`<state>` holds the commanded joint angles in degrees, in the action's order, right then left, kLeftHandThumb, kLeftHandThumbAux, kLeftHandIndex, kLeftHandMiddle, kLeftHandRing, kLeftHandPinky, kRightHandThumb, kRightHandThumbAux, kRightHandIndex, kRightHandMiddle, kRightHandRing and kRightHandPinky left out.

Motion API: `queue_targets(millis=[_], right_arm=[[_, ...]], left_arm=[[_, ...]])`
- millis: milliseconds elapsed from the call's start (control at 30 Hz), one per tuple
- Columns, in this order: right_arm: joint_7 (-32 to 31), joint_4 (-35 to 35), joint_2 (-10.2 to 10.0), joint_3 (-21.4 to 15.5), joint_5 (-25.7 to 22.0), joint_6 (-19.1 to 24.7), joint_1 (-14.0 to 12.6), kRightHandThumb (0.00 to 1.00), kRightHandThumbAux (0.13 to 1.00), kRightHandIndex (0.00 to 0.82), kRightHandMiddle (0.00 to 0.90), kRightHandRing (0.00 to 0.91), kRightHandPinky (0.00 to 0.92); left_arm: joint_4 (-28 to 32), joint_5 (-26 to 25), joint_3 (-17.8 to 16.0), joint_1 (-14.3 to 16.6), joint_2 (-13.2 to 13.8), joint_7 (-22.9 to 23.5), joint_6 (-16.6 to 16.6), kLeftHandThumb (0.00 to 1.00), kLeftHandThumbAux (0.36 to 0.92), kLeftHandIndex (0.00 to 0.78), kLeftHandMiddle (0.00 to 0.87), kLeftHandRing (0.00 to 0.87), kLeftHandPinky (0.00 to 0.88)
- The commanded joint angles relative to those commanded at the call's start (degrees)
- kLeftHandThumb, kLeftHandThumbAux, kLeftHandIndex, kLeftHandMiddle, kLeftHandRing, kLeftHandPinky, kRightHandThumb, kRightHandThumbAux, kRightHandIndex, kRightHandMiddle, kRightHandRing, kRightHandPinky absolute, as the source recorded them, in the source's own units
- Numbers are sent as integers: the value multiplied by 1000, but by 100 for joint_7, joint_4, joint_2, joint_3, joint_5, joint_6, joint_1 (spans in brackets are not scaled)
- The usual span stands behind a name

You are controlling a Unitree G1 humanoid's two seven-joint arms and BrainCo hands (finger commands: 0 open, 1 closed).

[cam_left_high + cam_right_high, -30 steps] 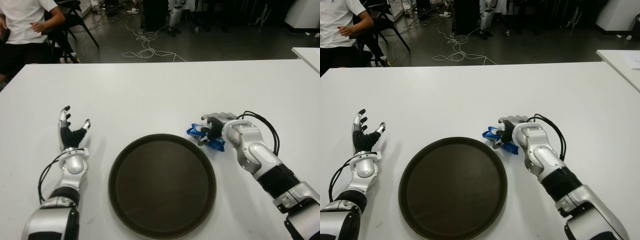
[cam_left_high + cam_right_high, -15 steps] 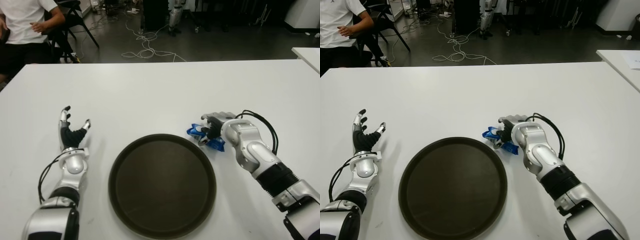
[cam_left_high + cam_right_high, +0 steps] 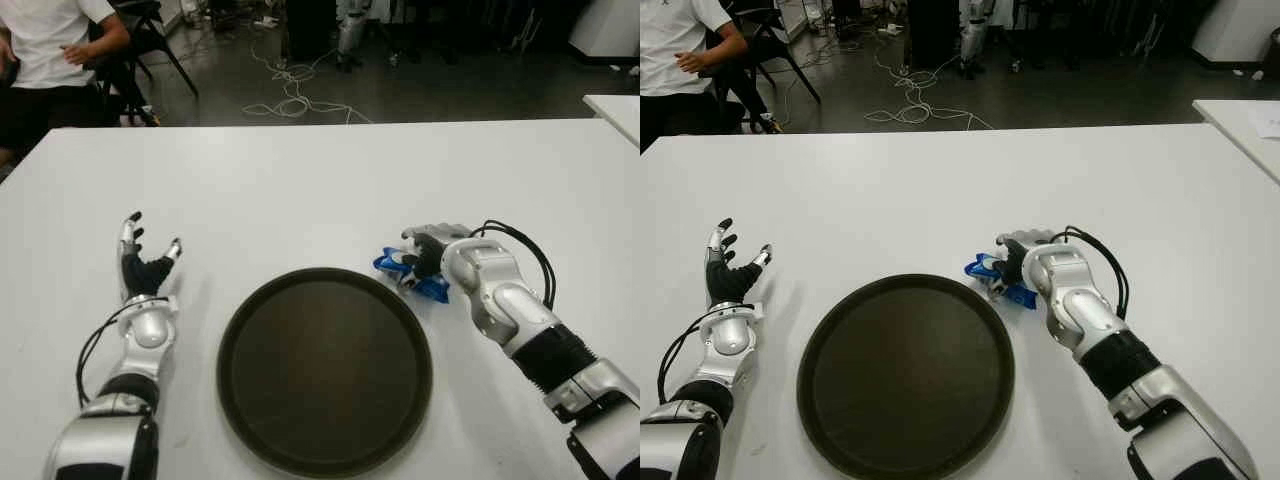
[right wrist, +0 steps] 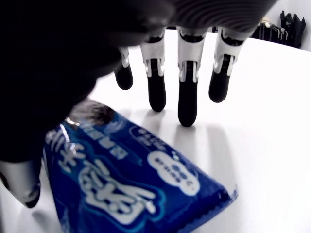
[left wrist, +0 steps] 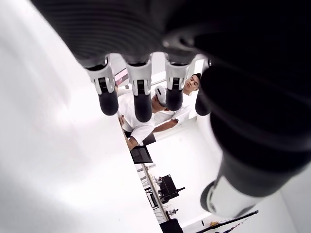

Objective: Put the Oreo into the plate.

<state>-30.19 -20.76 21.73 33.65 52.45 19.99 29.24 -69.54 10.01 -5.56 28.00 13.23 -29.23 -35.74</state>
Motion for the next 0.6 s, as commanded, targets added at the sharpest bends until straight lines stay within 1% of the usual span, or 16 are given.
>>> queue_targets(millis=[167, 200, 300, 500, 600], right_arm=[[36, 9, 14, 46, 61, 21, -2, 0, 605, 78, 165, 186, 207], [59, 4, 11, 57, 82, 32, -4, 0, 606, 81, 166, 187, 220], [171, -45, -2, 77, 124, 43, -11, 0, 607, 85, 165, 191, 242], [246, -82, 17, 113, 135, 29, 12, 0, 626, 79, 164, 196, 245], [259, -91, 28, 135, 145, 18, 22, 0, 640, 76, 162, 197, 249]], left_arm=[[-4, 60, 31, -1, 7, -129, 1, 39, 791, 85, 97, 110, 125], [-4, 60, 29, -1, 5, -140, 0, 42, 797, 86, 94, 104, 116], [-3, 32, 11, -2, -7, -125, -12, 49, 804, 87, 87, 93, 105], [-4, -32, -24, 6, -15, -38, -15, 62, 804, 84, 76, 82, 102], [-5, -24, -15, 8, -10, -37, -15, 67, 813, 85, 81, 84, 98]])
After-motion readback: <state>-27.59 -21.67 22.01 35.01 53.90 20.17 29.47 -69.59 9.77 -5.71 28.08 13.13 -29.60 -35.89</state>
